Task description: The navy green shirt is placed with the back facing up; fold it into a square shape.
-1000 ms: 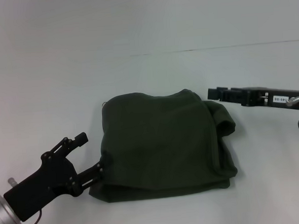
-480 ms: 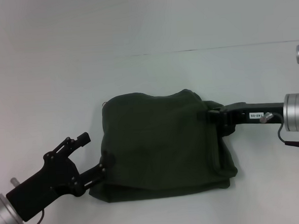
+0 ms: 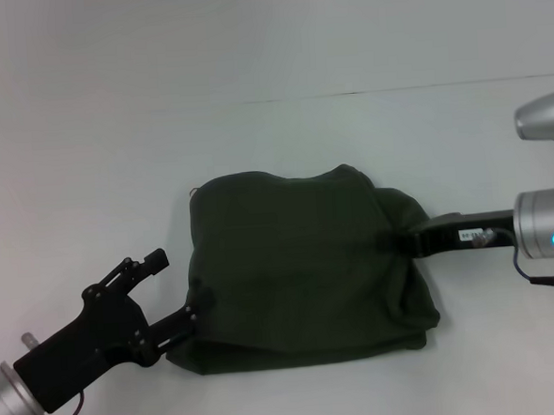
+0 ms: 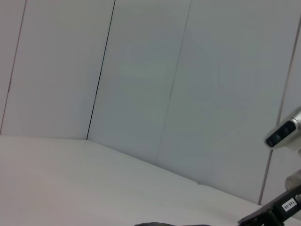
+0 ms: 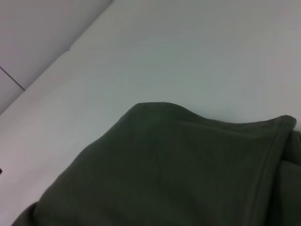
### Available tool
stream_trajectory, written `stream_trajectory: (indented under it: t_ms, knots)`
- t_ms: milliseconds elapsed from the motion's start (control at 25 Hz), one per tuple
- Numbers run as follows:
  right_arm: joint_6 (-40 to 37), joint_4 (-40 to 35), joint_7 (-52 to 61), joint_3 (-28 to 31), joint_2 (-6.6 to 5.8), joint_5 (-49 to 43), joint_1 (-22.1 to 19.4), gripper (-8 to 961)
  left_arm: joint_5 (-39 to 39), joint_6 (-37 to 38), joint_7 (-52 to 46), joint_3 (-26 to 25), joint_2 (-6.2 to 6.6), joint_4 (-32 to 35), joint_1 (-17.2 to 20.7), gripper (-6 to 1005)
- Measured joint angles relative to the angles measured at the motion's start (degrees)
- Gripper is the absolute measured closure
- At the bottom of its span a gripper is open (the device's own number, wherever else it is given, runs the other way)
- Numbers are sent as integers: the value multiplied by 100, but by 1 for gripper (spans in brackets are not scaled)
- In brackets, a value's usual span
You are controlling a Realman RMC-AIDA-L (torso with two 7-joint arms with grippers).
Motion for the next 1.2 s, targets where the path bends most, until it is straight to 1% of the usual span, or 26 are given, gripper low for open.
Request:
stream_trajectory:
  t_ms: [160,360,480,640,760,880,1080,1200]
  knots:
    - [-240,-153,-532,61,25,305,-207,948,0,13,-9,0,3,6,-17,113]
    - [-1196,-399,-1795,377,24,1286,-499,945,-70,172,-27,0,7,35,-29,113]
    - [-1759,-474,-2142,547,-11,1524,-633,943,-158,429,-34,0,14,42,-43,114]
    - [-2272,-724,-2275,628,-76,1489,-859,940,-222,856,-149,1,35,48,-81,114]
    - [-2436,-1037,-2311,582,-70,1280,-1025,838,-162,1010,-389,118,49,130,-115,114]
    - [-2538,-1236,-2407,578,-32,928,-1091,722,-101,1094,-584,467,54,313,-114,114]
    - [-2667,-1280,-2584,559,18,428,-974,487,-33,1053,-1173,1154,55,668,-57,113]
    - [-2762,-1280,-2584,494,46,211,-865,363,203,1025,-1614,1256,59,845,-46,114]
